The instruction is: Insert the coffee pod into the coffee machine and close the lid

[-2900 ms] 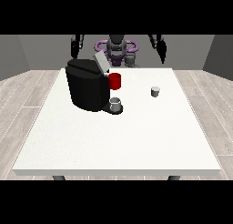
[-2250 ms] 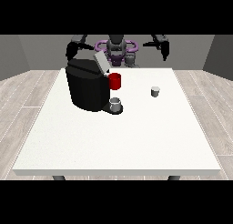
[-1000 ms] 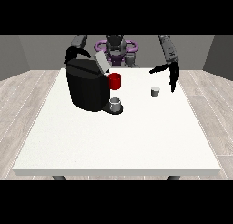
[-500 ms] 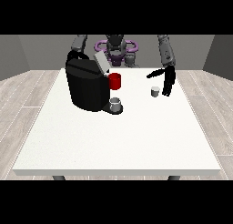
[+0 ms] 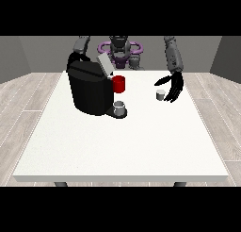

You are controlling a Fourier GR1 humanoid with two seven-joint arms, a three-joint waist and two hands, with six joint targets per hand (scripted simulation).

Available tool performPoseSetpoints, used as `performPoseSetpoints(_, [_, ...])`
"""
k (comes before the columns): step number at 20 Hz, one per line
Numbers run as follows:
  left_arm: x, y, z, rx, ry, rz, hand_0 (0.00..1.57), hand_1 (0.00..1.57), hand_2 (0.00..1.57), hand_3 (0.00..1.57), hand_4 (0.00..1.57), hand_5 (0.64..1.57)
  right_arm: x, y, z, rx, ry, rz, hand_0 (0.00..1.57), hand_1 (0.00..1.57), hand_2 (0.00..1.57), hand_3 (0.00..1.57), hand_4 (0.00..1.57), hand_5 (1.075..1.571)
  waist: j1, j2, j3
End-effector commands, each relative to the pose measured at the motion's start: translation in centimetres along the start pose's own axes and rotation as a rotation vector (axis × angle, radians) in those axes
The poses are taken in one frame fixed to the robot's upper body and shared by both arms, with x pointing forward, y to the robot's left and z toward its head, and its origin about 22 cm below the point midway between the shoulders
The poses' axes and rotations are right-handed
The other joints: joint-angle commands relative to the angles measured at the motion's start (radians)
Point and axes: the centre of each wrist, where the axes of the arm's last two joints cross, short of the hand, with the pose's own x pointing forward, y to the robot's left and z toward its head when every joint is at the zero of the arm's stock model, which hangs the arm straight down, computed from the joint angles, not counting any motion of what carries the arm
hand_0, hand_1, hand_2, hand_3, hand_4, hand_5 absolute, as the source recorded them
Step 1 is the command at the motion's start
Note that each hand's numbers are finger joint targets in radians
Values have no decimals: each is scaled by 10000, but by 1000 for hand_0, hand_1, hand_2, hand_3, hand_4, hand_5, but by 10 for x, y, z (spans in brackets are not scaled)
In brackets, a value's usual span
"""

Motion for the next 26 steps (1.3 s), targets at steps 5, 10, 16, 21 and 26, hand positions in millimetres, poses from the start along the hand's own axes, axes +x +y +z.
performPoseSetpoints(5, [7,-12,-8,220,-234,-1634,645,645,788,527,0,1571,-15,-5,5,-85,138,54,0,0,0,0,527,1571,-41,-40,3])
performPoseSetpoints(10, [10,-14,-15,1236,-698,-1649,686,686,849,651,288,1571,10,-1,-8,49,-488,-208,0,0,0,0,513,1571,-286,562,-3])
performPoseSetpoints(16, [2,-14,-12,1357,-894,-2566,971,971,1086,863,323,1571,-2,2,4,-242,-12,-540,0,0,0,0,515,1571,-143,152,0])
performPoseSetpoints(21, [-12,-6,-6,909,-457,-3125,1028,1028,1112,890,287,1571,-4,-9,8,78,32,-360,0,0,0,0,414,1571,-294,275,0])
performPoseSetpoints(26, [22,10,-24,1008,-1431,-3099,1317,1317,1430,1407,548,1571,-16,-1,9,-227,-99,-595,0,0,0,0,429,1571,-203,254,2])
